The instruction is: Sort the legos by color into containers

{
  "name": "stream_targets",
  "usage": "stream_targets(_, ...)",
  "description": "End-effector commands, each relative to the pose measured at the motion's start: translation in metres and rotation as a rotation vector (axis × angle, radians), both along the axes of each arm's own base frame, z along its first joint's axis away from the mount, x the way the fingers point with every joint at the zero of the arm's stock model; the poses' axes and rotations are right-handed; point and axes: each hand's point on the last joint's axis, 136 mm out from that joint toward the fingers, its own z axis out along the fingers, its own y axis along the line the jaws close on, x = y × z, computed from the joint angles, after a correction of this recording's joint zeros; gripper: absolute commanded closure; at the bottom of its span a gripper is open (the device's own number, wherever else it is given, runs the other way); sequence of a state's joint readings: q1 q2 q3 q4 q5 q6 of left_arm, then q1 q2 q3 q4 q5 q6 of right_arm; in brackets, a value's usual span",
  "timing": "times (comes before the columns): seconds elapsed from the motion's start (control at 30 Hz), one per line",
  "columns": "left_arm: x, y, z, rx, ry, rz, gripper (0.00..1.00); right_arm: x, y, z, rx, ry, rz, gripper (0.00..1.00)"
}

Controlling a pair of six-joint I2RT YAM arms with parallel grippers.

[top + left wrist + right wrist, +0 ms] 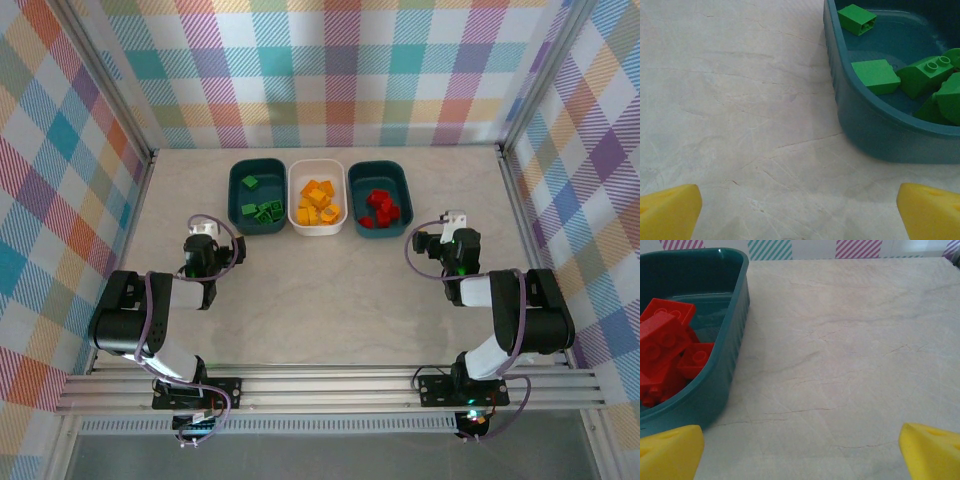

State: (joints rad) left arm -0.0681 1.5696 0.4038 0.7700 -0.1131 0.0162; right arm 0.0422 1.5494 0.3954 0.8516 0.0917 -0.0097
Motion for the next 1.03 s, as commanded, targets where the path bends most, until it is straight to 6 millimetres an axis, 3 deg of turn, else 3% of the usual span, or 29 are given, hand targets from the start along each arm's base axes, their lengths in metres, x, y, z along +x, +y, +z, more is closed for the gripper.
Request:
stream_targets(0.0, 0.0088, -0.0034, 0.0161, 0.005, -0.057, -0.015, 0.00, 0.0014, 0.0013, 0.0090, 0.022, -0.029, 0.008, 0.00)
stream_targets(1.0, 0.0102, -0.0081, 0.0154, -0.014, -0.048, -0.056, 0.00, 0.0014, 0.0016, 0.0089, 0.024, -0.029, 0.009, 0.00)
